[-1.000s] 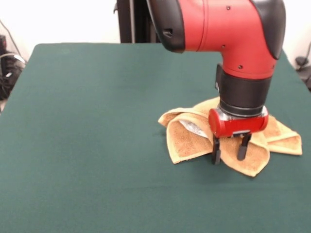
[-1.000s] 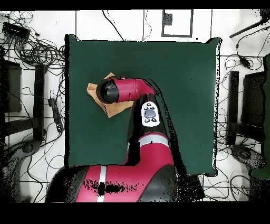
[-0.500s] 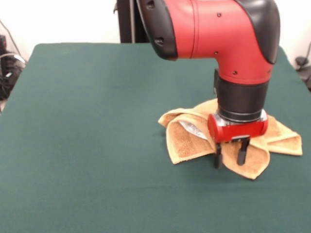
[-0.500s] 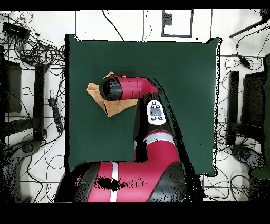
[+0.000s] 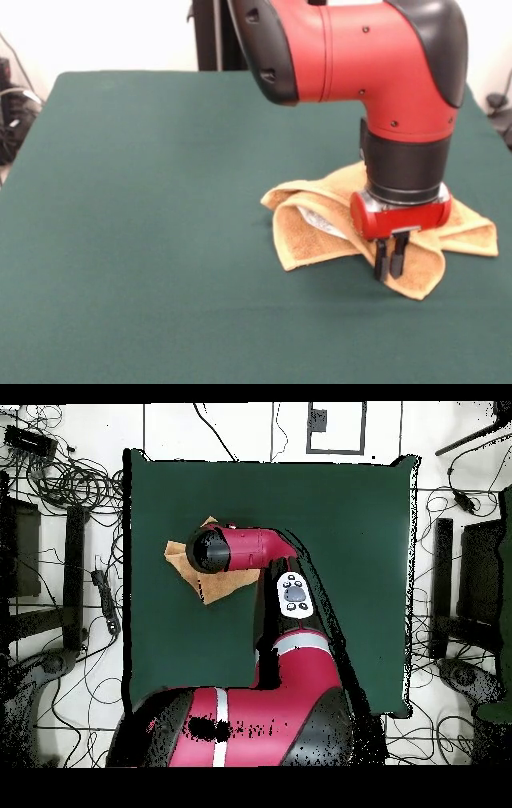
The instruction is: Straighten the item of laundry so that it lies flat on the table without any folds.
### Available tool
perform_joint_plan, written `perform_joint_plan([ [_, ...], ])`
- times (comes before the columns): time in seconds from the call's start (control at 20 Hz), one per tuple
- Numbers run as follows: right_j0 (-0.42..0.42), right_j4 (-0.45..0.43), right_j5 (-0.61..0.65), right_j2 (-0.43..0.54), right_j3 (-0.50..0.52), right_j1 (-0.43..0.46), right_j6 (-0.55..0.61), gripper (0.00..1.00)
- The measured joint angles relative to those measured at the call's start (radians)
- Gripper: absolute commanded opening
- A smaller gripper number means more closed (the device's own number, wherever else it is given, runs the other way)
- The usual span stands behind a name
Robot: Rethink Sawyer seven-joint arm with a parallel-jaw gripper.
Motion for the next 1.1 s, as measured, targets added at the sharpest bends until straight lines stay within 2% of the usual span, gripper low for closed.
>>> perform_joint_plan([
  [1.1, 0.012, -0.001, -0.001, -0.010, 0.011, -0.009, 0.000, 0.00],
])
